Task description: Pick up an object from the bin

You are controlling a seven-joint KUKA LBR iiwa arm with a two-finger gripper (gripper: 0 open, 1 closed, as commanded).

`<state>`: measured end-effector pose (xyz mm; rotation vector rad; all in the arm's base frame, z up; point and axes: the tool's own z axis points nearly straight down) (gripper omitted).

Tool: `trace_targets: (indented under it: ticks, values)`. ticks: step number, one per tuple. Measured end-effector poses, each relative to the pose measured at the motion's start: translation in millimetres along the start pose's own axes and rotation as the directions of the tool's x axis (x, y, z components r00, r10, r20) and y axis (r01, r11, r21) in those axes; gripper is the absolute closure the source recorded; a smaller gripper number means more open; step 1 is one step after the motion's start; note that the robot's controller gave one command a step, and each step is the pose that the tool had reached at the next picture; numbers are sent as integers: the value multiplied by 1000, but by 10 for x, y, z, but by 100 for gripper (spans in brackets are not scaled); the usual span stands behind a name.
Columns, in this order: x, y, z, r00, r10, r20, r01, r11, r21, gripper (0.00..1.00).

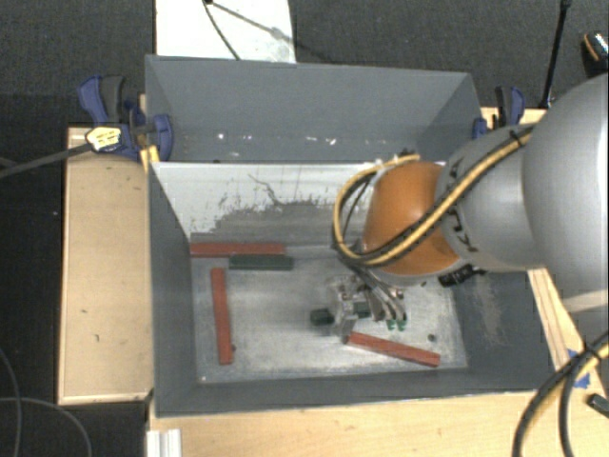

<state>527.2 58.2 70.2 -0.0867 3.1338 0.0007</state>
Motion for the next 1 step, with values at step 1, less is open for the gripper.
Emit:
trace_targets:
  ticks: [1]
  values:
    - [-30,1,-1145,1000,-10,4,10,1000,-1,100]
